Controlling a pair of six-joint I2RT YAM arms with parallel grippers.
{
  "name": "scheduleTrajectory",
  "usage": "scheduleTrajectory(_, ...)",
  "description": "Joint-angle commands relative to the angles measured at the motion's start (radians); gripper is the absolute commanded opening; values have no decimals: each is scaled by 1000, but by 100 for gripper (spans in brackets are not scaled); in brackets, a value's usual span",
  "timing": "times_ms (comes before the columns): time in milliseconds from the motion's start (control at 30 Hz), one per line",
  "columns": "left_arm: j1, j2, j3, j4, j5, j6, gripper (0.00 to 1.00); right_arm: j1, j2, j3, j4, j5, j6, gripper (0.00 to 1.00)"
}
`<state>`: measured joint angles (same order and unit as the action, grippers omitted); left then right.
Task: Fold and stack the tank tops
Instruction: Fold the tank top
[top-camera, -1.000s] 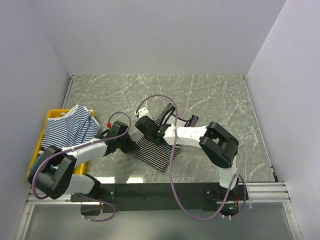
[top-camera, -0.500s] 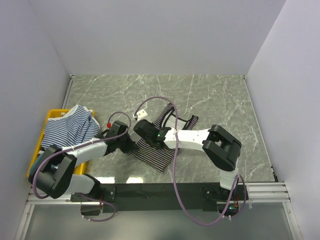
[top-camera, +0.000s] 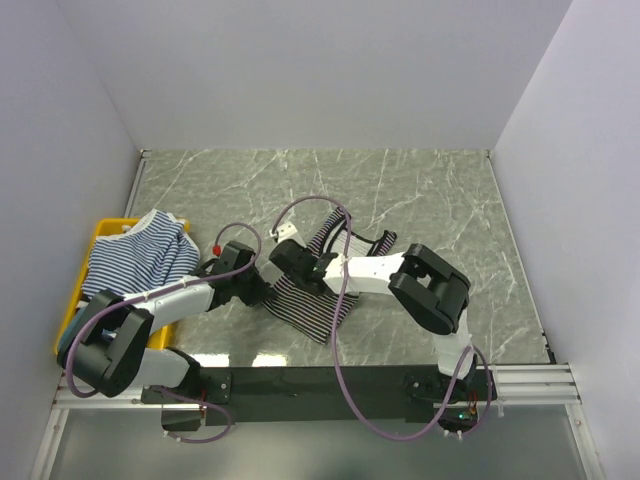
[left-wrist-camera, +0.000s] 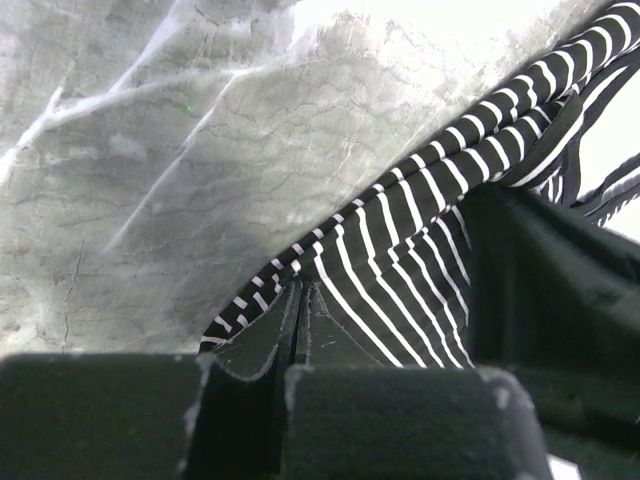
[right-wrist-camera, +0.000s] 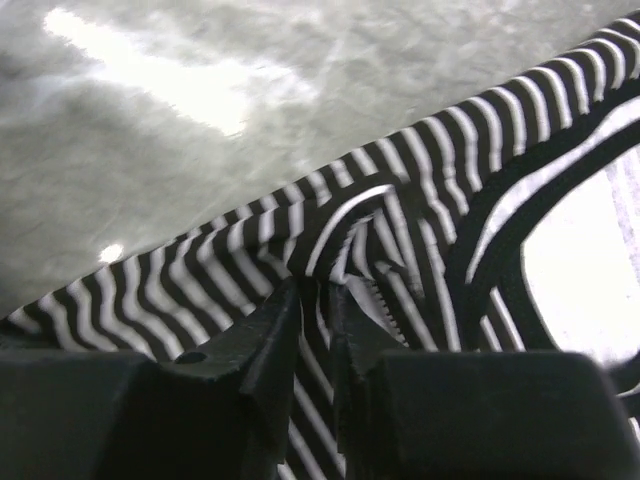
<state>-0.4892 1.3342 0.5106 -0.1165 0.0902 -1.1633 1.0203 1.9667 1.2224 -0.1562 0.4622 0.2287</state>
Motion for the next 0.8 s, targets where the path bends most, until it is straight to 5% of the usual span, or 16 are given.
scheduleTrajectory(0, 6, -1, 3, 1, -3, 24, 1, -46, -40, -17, 26, 20, 11, 20)
scheduleTrajectory(167, 9, 6, 3, -2, -4, 30, 1, -91, -86, -38, 40, -54, -26, 1)
scheduleTrajectory(767, 54, -4, 8, -31, -17, 66, 1, -321, -115, -38, 78, -666, 4, 0)
